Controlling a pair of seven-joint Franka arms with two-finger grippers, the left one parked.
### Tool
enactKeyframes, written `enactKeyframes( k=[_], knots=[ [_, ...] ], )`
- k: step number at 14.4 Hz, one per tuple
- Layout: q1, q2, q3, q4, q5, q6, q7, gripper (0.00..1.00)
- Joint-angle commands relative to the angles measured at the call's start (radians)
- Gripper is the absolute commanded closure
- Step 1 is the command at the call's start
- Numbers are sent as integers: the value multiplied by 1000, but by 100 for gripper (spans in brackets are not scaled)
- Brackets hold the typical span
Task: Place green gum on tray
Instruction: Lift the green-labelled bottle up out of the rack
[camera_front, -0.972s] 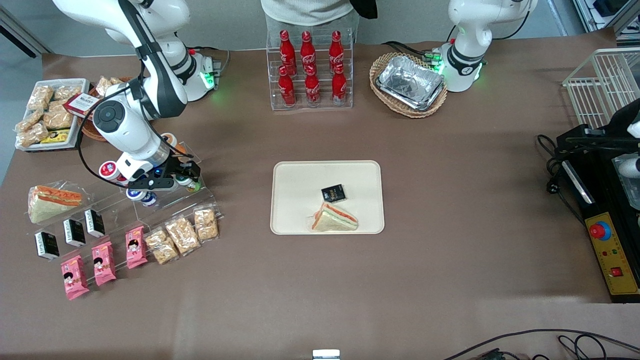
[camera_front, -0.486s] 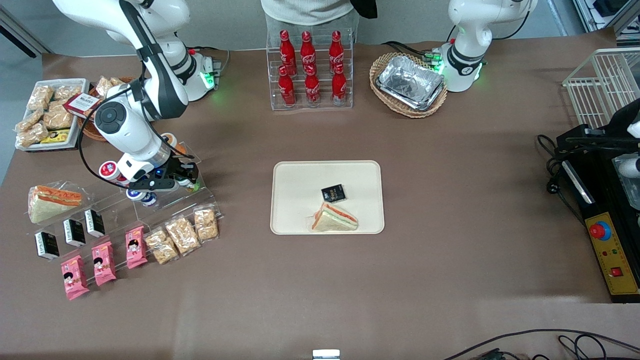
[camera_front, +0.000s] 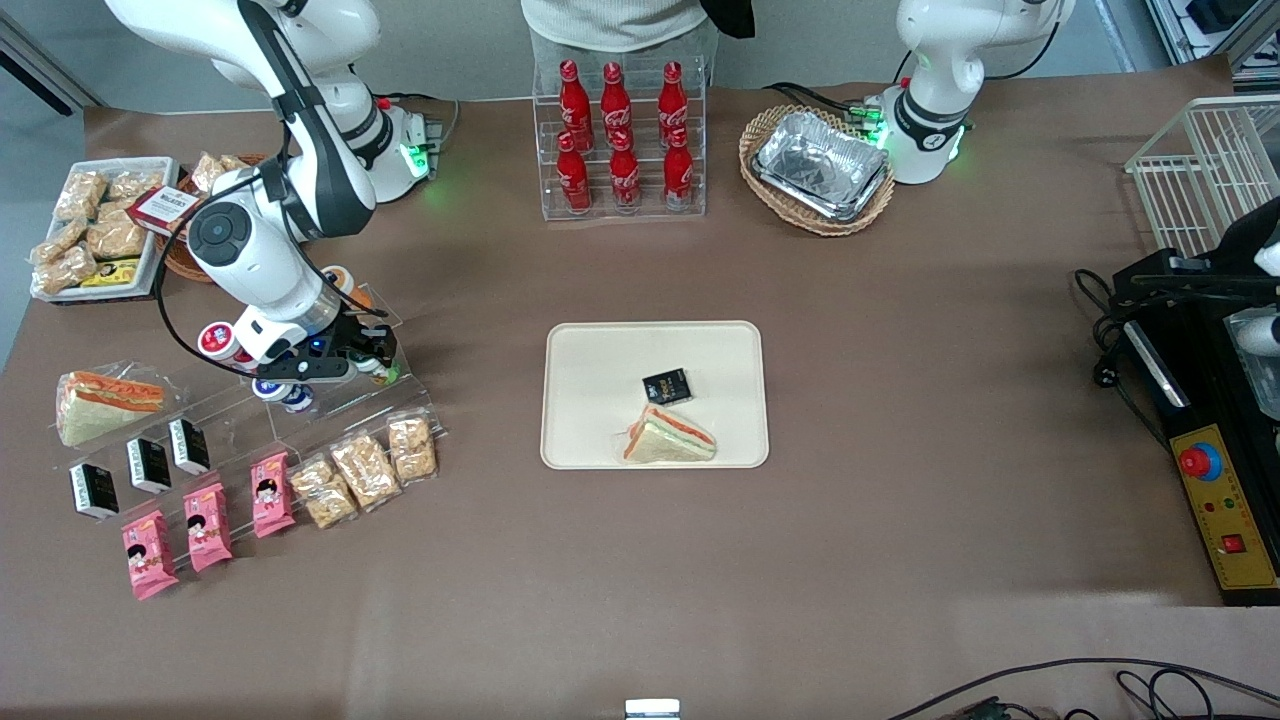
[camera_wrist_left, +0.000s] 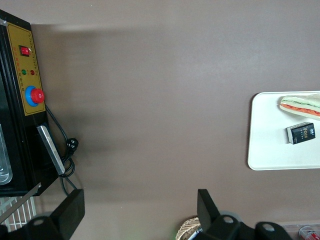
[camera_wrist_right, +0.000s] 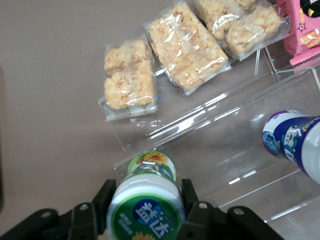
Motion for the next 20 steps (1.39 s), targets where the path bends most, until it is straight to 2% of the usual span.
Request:
enactKeyframes(
  k=[1,6,10,14,17,20],
  knots=[
    [-6,-65,-3,11,-3,-59,-38,63],
    [-51,-137,-26,94,-3,-241,-153,63],
    [-77,-136,-26,296,-3,-531,-173,63],
    [-66,-126,-14,495,10,-751,-156,64],
    [-65,-111,49,606,17,-858,-80,64],
    [-65,-103,164,642,84,-880,139,64]
  ],
)
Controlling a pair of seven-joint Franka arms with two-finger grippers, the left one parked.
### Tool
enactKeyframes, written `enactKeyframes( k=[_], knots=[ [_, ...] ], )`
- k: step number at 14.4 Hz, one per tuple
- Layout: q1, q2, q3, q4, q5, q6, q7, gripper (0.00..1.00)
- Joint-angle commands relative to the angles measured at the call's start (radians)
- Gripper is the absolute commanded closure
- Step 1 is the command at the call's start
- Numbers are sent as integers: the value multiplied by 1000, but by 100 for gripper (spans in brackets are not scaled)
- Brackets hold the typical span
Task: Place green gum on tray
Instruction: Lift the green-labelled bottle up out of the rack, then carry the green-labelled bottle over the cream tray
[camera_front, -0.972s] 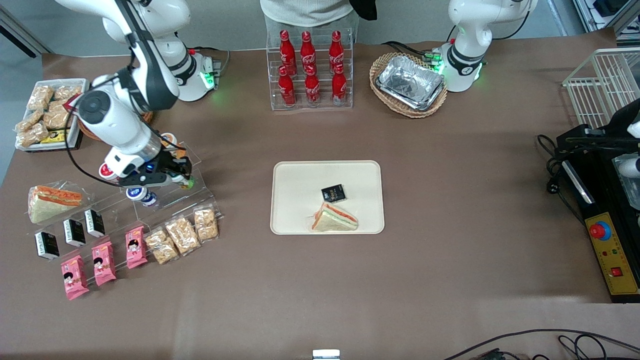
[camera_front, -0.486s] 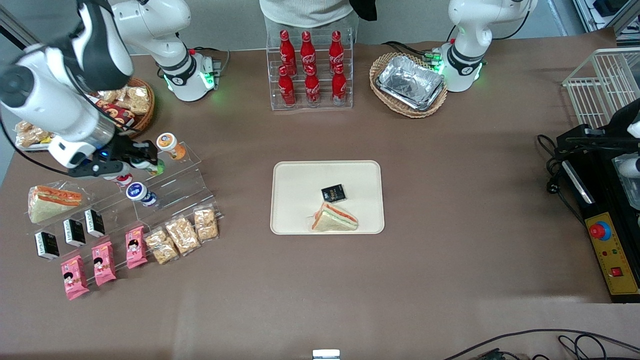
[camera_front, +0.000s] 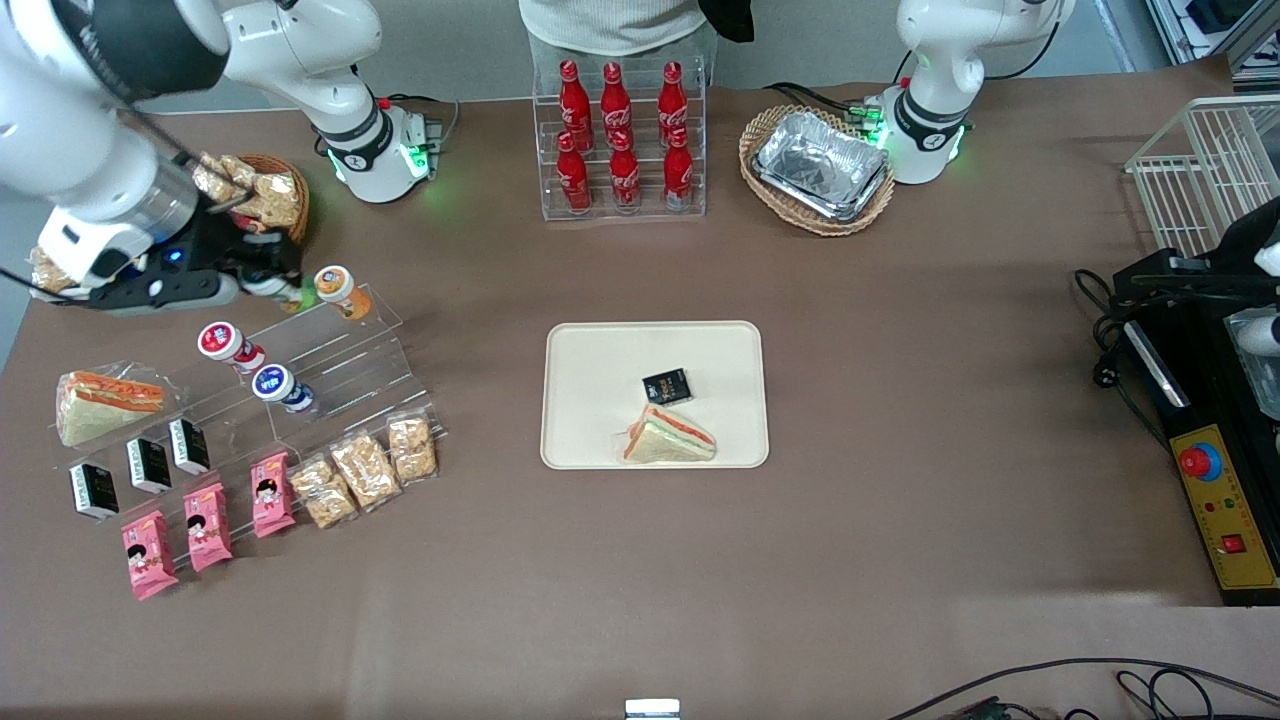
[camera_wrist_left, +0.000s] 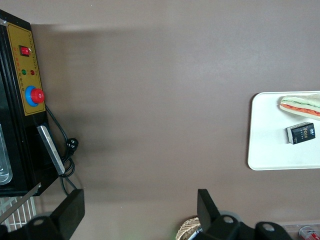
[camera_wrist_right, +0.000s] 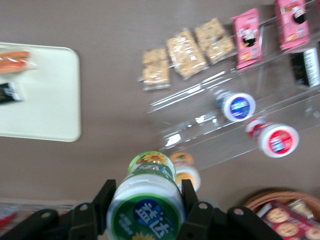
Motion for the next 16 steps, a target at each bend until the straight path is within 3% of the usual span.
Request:
enactKeyframes(
  k=[1,4,7,10,16],
  knots=[
    [2,51,125,79,64,-42,232,64],
    [2,118,267,130,64,-26,438,64],
    [2,195,377,144,61,83,604,64],
    [41,276,423,124,43,207,726,64],
    [196,495,423,90,-172,463,990,64]
  ],
)
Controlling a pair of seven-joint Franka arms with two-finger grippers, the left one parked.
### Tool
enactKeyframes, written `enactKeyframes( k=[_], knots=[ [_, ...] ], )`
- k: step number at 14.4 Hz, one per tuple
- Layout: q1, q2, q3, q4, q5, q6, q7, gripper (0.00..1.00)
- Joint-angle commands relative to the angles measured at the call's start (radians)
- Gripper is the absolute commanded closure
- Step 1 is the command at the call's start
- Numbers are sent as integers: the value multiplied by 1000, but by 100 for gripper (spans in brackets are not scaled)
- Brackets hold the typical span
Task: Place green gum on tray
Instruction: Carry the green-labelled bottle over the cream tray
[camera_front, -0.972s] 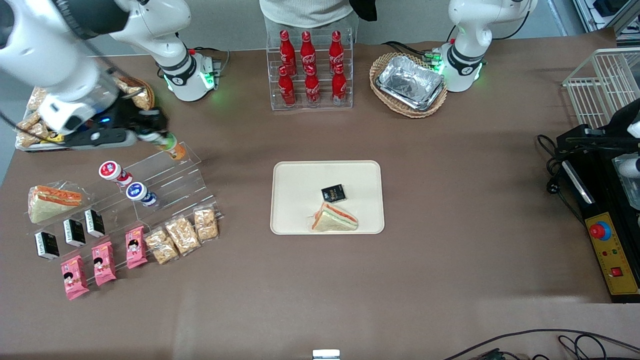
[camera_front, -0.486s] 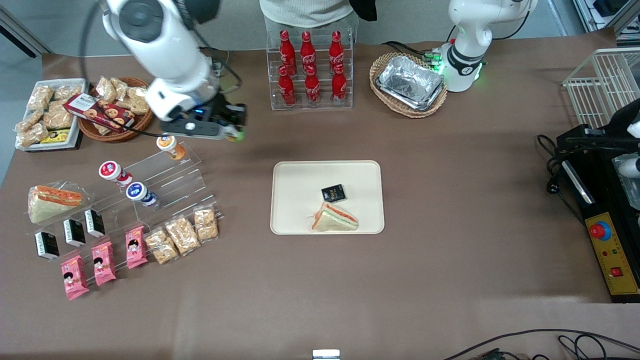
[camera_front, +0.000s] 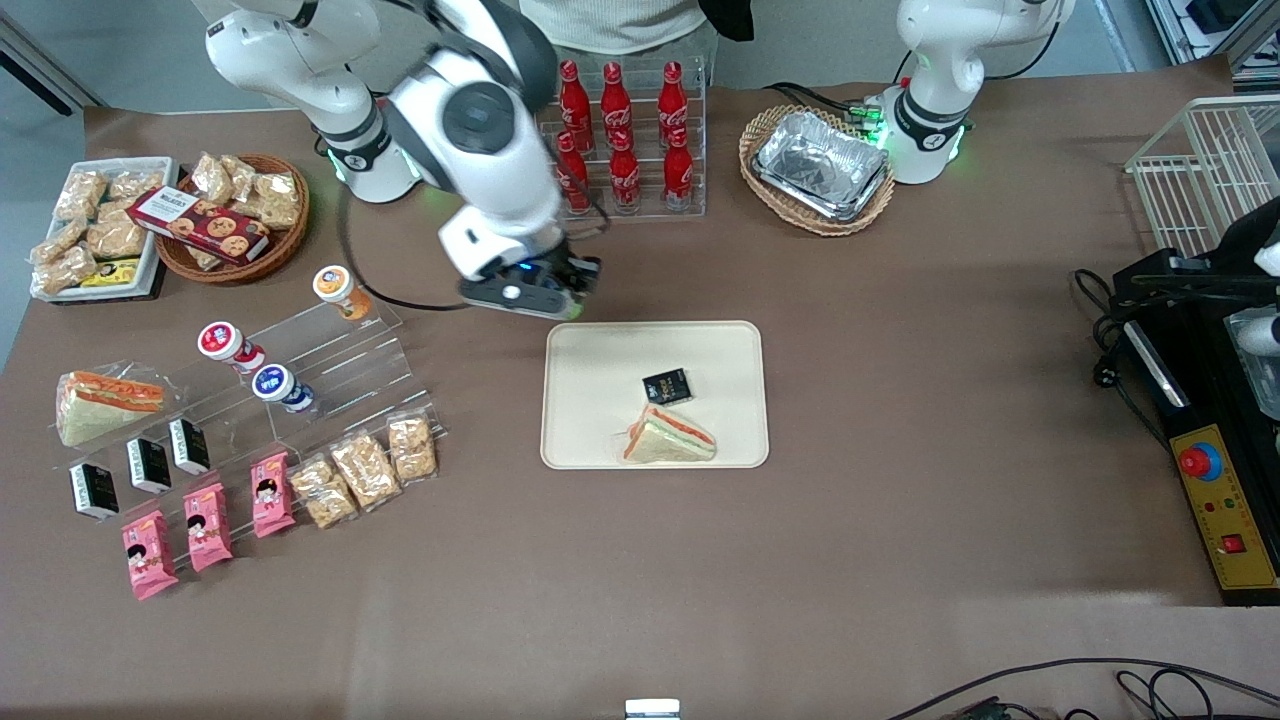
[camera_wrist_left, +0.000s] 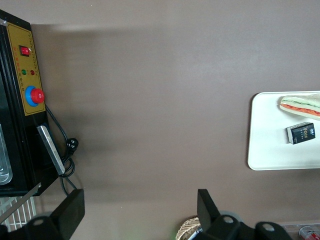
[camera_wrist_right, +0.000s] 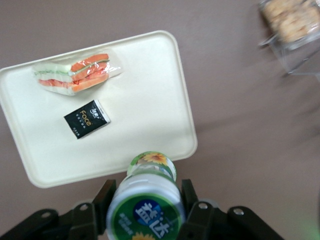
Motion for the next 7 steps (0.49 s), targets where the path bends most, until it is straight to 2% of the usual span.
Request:
enactKeyframes(
  k=[1,3,7],
  knots=[
    [52,144,2,13,-109,126,135,64],
    [52,197,2,-22,-167,203,169,64],
    [47,220,-4,-145,-175,370,171,64]
  ],
)
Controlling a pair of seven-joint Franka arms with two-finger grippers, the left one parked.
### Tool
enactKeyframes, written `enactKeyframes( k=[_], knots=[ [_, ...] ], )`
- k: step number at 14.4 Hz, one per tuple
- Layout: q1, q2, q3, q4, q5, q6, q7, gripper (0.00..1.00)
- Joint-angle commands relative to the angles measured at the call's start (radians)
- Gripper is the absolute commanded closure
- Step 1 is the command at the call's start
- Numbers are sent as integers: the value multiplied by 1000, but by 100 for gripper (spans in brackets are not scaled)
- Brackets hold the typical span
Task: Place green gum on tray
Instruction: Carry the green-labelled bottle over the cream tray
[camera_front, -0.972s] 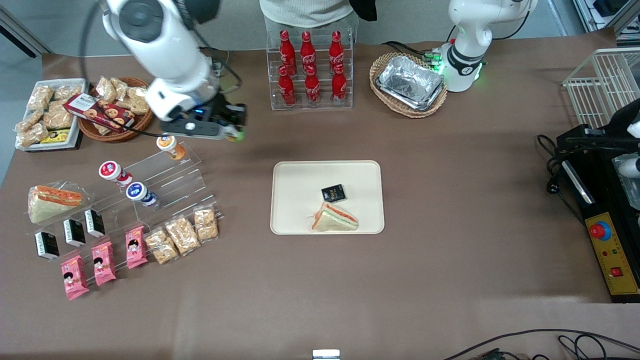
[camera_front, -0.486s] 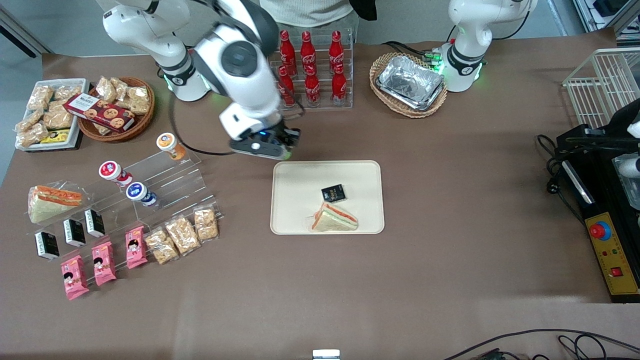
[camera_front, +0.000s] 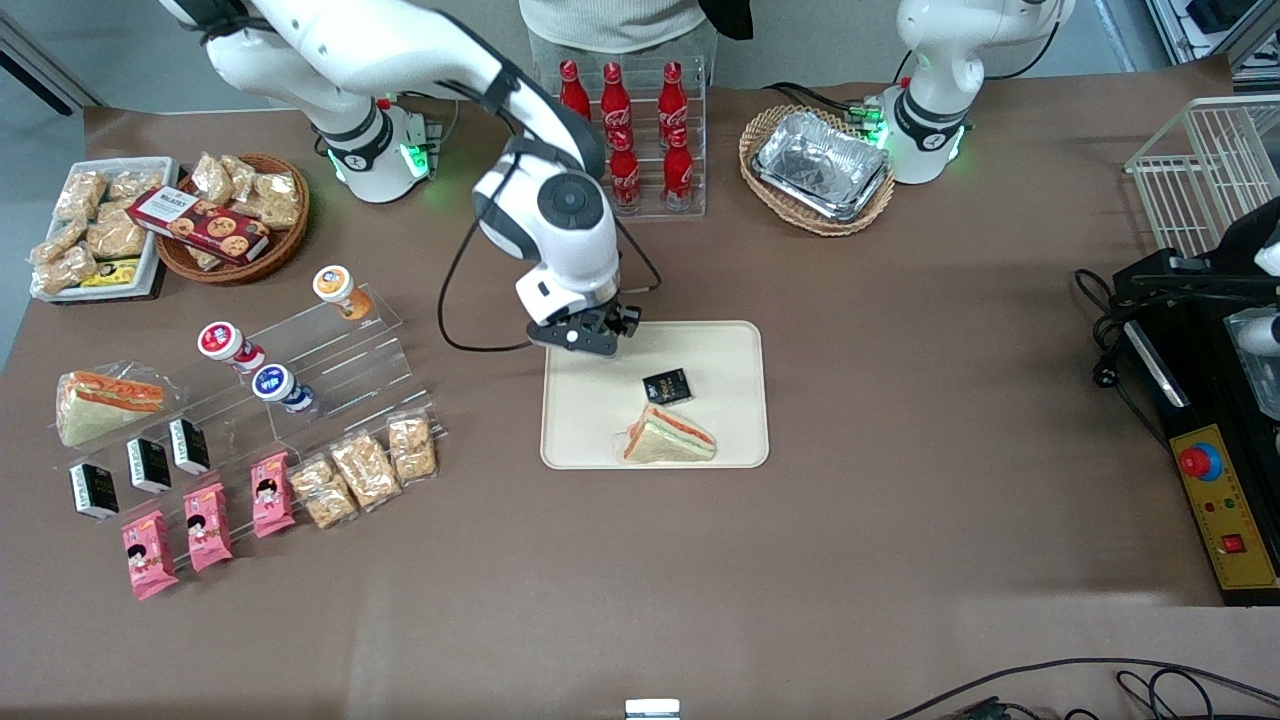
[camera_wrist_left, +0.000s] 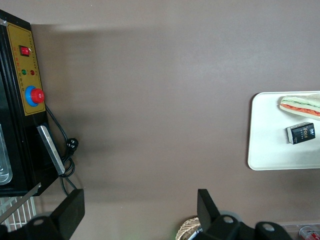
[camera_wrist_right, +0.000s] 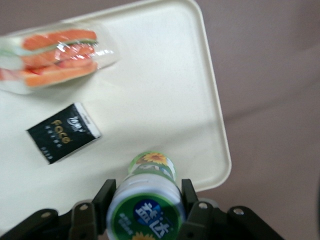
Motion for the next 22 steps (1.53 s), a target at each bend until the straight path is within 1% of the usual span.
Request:
enactKeyframes(
  k=[1,4,5,6,11,13,14,15,16,22],
  knots=[
    [-8,3,0,-95,-28,134,28,64],
    [-5,41,0,-103,-33,189,67,64],
    [-7,51,0,-103,-45,200,71,64],
    [-10,60,-1,-103,-57,202,72,64],
    [-11,88,-6,-103,-65,231,81,64],
    [-8,89,-17,-103,-65,231,83,61],
    [-8,89,-17,-103,-64,231,86,45],
    [-8,91,-17,-103,-64,231,104,8],
    [-7,94,-17,-103,-65,231,115,1],
    [-5,92,-17,-103,-65,231,115,1]
  ],
)
